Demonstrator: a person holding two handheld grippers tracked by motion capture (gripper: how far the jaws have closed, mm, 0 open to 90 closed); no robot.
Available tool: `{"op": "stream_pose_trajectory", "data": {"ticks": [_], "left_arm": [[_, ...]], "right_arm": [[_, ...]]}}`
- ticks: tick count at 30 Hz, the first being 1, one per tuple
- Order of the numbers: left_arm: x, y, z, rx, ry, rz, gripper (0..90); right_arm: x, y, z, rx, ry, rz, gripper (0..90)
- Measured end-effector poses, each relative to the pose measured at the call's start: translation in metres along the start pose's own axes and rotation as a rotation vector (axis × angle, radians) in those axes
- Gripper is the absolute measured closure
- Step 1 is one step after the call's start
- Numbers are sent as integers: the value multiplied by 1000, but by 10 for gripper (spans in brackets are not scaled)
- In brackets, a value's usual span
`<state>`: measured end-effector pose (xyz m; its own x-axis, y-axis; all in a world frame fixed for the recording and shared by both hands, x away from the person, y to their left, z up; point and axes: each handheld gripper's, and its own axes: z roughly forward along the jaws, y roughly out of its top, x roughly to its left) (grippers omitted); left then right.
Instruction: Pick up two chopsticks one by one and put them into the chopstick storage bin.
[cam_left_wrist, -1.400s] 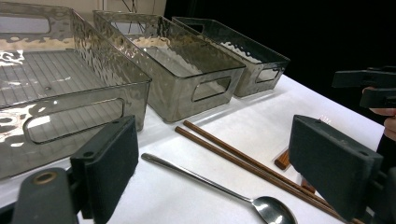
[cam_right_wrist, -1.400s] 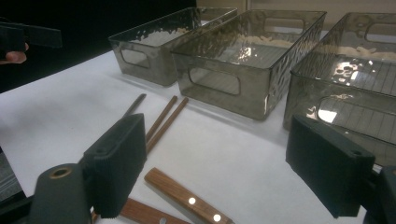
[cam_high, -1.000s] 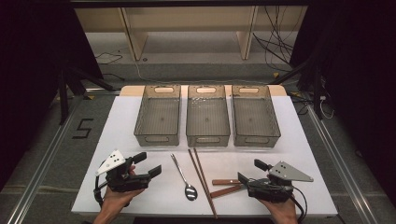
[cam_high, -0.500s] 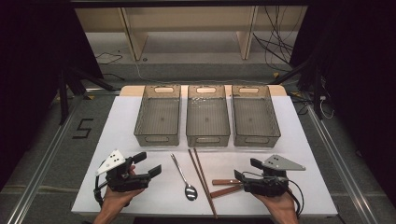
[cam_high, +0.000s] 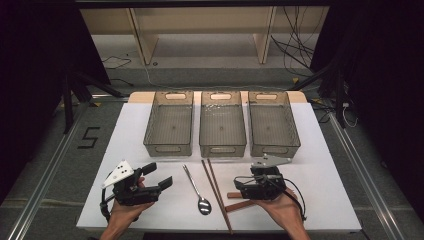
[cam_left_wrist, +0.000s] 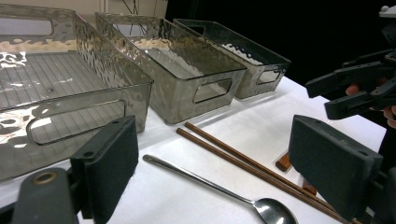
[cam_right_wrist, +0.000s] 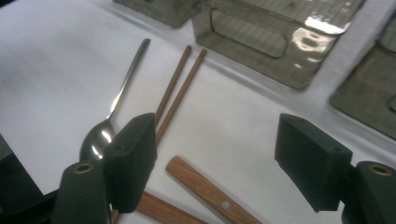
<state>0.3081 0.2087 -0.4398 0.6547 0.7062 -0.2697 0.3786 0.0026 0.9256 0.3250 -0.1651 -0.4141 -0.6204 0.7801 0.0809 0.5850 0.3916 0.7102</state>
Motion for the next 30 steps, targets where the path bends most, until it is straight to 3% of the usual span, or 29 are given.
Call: {"op": "stream_pose_trajectory", "data": {"ticks": [19, 30], "left_arm": [[0, 0, 0, -3, -2, -1, 154], [0, 0, -1, -3, -3, 2, 154]], "right_arm": [[23, 22, 47, 211, 49, -31, 418], [32, 22, 69, 284, 58, -47, 483]]}}
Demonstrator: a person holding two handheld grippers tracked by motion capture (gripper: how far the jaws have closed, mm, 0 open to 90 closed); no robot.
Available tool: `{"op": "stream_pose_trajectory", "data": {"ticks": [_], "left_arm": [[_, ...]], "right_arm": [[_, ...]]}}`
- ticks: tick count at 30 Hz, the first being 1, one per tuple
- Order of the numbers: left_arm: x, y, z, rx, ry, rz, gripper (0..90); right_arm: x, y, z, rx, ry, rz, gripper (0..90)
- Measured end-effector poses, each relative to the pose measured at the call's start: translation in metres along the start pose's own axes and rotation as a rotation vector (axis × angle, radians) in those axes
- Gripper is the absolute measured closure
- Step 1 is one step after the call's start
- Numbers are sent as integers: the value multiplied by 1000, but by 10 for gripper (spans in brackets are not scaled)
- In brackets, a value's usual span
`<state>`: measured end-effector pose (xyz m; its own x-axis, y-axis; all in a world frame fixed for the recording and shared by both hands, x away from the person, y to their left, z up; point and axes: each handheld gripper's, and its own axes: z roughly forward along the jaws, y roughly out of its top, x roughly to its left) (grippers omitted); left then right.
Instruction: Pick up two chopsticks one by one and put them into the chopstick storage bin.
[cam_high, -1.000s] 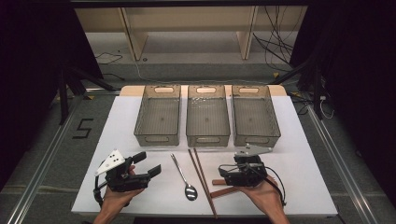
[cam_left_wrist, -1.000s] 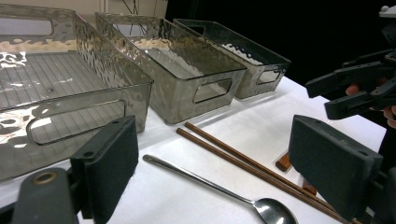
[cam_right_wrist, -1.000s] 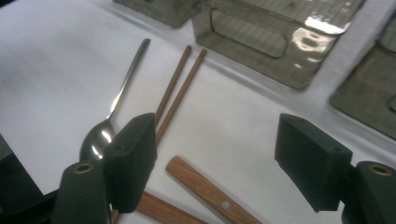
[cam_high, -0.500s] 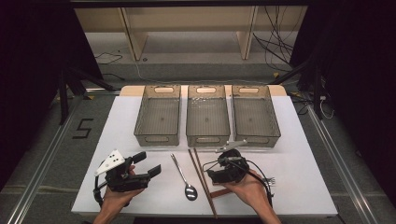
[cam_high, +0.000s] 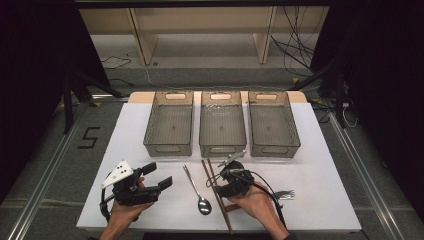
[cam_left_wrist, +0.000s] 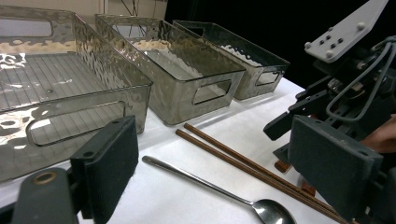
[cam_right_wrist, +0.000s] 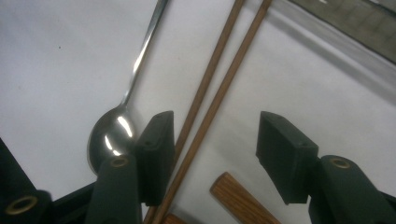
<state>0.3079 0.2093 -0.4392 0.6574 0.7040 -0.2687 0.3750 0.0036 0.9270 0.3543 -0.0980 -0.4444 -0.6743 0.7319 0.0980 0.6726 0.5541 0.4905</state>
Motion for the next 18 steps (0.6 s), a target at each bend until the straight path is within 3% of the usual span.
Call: {"op": "stream_pose_trajectory", "data": {"ticks": [8, 18], "left_arm": [[0, 0, -1, -6, -2, -2, 154], [0, 0, -1, -10, -1, -6, 154]], "right_arm": [[2, 2, 14, 48, -6, -13, 559], [1, 3, 22, 89, 13, 8, 645]]}}
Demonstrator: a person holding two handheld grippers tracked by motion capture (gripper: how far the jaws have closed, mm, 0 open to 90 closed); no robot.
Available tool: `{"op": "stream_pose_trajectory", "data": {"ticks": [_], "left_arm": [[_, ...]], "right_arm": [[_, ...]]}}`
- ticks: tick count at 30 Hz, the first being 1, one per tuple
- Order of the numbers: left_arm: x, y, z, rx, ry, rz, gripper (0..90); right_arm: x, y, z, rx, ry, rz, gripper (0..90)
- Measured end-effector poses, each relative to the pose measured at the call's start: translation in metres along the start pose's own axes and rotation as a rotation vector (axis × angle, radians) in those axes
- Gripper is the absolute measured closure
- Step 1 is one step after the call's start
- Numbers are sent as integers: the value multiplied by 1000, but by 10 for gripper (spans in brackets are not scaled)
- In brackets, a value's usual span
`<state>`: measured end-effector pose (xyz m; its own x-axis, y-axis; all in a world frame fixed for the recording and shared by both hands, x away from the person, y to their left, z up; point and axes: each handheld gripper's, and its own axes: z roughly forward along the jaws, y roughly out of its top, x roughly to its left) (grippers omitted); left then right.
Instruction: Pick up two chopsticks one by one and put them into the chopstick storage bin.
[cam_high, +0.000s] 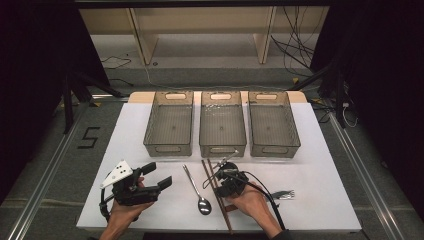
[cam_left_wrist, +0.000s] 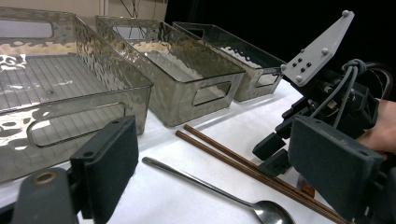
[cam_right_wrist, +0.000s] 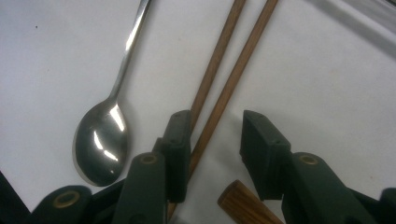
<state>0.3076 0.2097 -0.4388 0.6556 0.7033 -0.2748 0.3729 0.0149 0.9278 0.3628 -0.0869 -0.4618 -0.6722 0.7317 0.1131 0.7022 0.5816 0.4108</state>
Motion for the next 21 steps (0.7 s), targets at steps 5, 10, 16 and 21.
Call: {"op": "stream_pose_trajectory", "data": {"ticks": [5, 10, 16, 21], "left_arm": [[0, 0, 0, 0, 0, 0, 155], [0, 0, 0, -1, 0, 0, 154], [0, 0, 0, 0, 0, 1, 154], [0, 0, 0, 1, -1, 3, 154]], "right_arm": [[0, 0, 2, 11, 0, 5, 671], [2, -1, 4, 16, -1, 3, 696], [4, -1, 5, 15, 5, 5, 760], [7, -1, 5, 15, -7, 5, 786]]}}
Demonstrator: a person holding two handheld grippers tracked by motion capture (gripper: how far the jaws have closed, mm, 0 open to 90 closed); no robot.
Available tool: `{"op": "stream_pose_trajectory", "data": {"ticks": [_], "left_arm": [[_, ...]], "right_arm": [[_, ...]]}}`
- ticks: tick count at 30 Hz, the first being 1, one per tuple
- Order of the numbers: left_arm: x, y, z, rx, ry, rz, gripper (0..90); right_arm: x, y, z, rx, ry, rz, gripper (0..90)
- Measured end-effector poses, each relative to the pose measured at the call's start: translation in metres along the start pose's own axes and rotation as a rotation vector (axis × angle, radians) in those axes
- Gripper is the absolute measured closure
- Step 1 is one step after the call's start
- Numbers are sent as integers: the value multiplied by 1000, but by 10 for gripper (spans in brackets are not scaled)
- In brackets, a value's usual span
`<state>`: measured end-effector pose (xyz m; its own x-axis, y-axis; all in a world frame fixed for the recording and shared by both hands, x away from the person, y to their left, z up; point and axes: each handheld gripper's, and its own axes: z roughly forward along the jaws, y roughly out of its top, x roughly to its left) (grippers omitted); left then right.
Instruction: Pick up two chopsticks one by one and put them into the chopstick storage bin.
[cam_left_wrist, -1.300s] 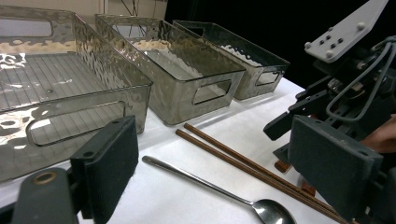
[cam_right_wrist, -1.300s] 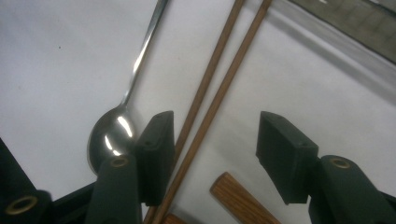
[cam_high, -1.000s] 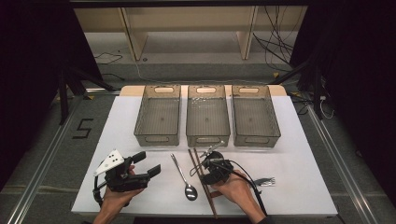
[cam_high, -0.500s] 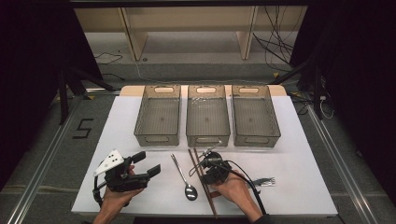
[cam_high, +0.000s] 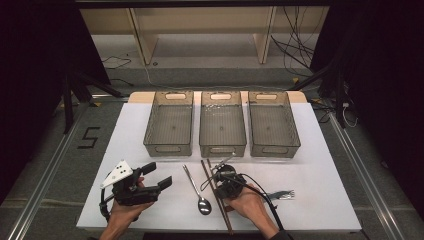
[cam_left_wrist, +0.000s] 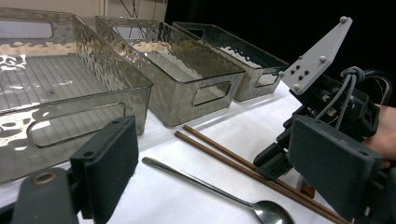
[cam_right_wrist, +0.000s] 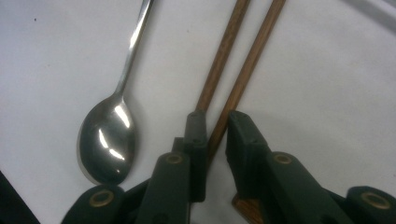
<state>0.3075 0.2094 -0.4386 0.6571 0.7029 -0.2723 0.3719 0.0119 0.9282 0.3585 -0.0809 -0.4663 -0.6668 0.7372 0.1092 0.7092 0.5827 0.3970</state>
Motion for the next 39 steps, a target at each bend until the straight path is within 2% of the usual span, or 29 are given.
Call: {"op": "stream_pose_trajectory", "data": {"ticks": [8, 11, 16, 23, 27, 39], "left_arm": [[0, 0, 0, 4, 0, 4, 154], [-1, 0, 0, 4, -3, 4, 155], [-1, 0, 0, 3, -7, 7, 154], [-1, 0, 1, 3, -10, 6, 154], [-1, 0, 1, 2, -11, 7, 154], [-1, 1, 1, 1, -14, 9, 154]], "right_arm": [[4, -1, 0, -1, -9, 34, 799], [4, 2, 0, 22, -10, 68, 796], [7, 8, 1, 65, -34, 73, 789], [8, 15, 2, 109, -40, 96, 785], [12, 17, 3, 126, -68, 88, 785], [14, 14, 2, 97, -81, 108, 807]]}}
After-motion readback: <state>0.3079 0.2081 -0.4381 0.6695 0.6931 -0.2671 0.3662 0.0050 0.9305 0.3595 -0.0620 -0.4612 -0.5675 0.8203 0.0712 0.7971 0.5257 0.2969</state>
